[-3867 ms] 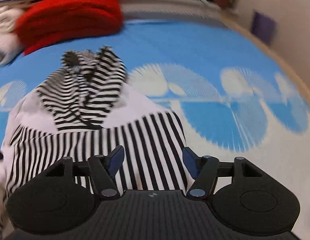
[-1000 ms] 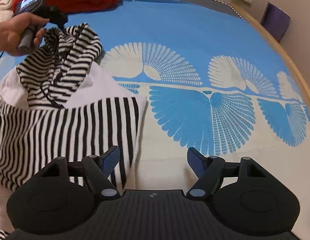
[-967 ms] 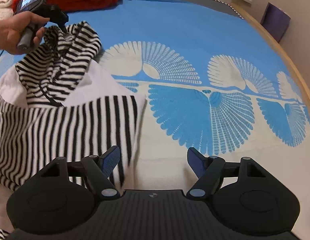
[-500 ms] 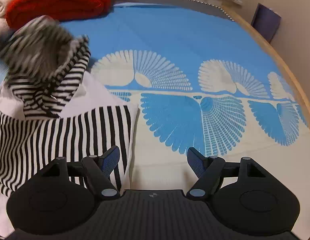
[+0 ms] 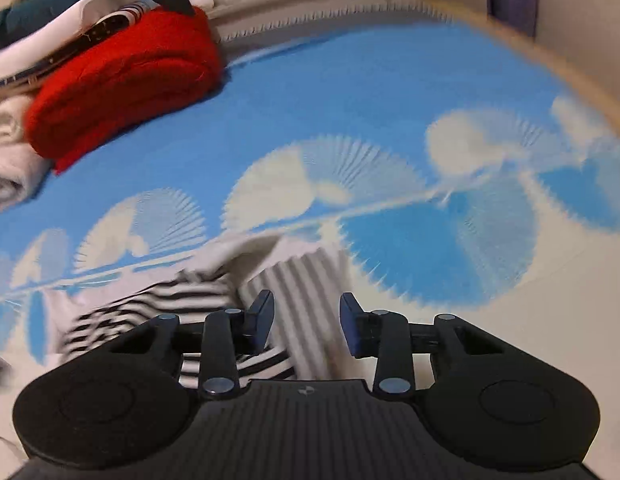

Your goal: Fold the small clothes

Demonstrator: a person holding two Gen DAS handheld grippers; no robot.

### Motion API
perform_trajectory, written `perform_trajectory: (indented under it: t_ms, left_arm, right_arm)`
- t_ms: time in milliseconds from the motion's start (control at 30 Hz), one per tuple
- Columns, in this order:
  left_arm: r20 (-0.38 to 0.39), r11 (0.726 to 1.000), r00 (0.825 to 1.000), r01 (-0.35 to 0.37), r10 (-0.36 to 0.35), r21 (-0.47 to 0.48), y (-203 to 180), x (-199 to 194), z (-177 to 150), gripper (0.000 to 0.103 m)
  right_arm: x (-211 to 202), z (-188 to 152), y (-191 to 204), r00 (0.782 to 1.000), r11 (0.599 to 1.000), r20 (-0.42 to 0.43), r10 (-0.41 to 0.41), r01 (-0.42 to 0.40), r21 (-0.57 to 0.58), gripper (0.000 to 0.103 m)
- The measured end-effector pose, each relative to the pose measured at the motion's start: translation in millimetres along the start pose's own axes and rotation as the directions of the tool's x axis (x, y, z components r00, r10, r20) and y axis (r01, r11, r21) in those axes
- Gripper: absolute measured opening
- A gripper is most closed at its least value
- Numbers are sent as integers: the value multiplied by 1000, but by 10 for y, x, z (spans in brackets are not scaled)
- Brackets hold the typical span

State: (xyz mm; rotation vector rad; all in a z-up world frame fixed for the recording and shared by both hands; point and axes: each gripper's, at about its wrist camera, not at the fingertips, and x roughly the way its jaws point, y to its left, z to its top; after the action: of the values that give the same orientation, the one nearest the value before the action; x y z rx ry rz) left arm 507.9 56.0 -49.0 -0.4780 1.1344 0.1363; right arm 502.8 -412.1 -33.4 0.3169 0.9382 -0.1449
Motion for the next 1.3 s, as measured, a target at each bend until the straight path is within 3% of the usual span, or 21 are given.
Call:
perform_trajectory:
  t_ms: [100,200,267,400,433,467,500,567,667,700,733,800,833,900,967,1000,1033,1100,1200,1233,1300]
  left_arm:
    - [-137,992,989,38,-55,-122,176,338,-33,45]
    - [-187,992,980,51,-73,-119,205,560,-15,45]
    - [-230,987,967,74,-105,-140,210,663,-89,45]
    - [-238,989,967,60,-92,-137,182,738,-138,44]
    - [-233,990,968,63,-91,-126,135,731,-131,34]
    - [-229,991,968,75,-99,-111,104,696,-125,9]
    - [-225,993,969,85,-102,-84,48,681,-120,0]
    - [-179,998,982,64,-58,27,-94,550,-82,1]
    - [20,988,999,46,-49,148,-255,227,44,1]
    - [97,988,990,92,-104,127,-219,97,91,1]
    - [205,979,959,184,-197,84,-141,-76,140,1]
    - [355,949,881,299,-314,97,-59,-329,172,1]
    - [387,943,860,303,-332,134,-53,-391,166,1]
    - [316,943,888,308,-332,125,-11,-268,183,1]
    - [85,978,975,199,-204,66,75,138,187,1]
    - [-78,994,992,102,-99,35,166,425,129,1]
    - [-181,999,983,39,-40,-8,282,619,55,1]
    - [-228,992,972,36,-63,-119,419,743,13,2]
    - [-164,988,981,81,-102,-130,379,603,109,17]
    - [-136,981,981,114,-136,-158,379,566,145,38]
    - [-109,969,978,154,-177,-195,394,557,158,49]
  right_arm:
    - [236,-72,24,990,995,-119,75,-67,73,39]
    - [439,-118,132,975,991,-192,107,-90,94,42]
    - [528,-159,214,972,993,-215,91,-74,88,53]
    - [725,-230,360,967,999,-254,28,-22,28,55]
    - [754,-248,369,966,1000,-259,20,-16,17,55]
    - [792,-258,399,964,1000,-264,14,-15,2,52]
    - [818,-259,420,964,1000,-267,12,-17,-17,38]
    - [818,-257,459,963,998,-268,15,-32,-59,12]
    - [676,-154,408,966,994,-236,109,-109,15,4]
    - [579,-79,335,961,977,-188,205,-190,91,4]
    - [464,0,234,945,941,-107,309,-287,177,3]
    - [203,108,-71,875,806,147,461,-482,344,3]
    - [130,119,-193,851,764,222,475,-524,376,3]
    - [160,118,-374,869,757,209,448,-493,428,3]
    - [385,59,-505,903,773,49,426,-392,499,3]
    - [528,2,-531,921,821,-96,377,-284,494,3]
    - [647,-76,-534,926,876,-226,304,-178,449,3]
    - [772,-230,-568,914,919,-351,205,-56,391,4]
    - [722,-193,-530,923,943,-348,164,-43,331,17]
    - [679,-155,-521,935,945,-316,158,-51,322,21]
    - [637,-115,-516,946,946,-279,168,-75,314,43]
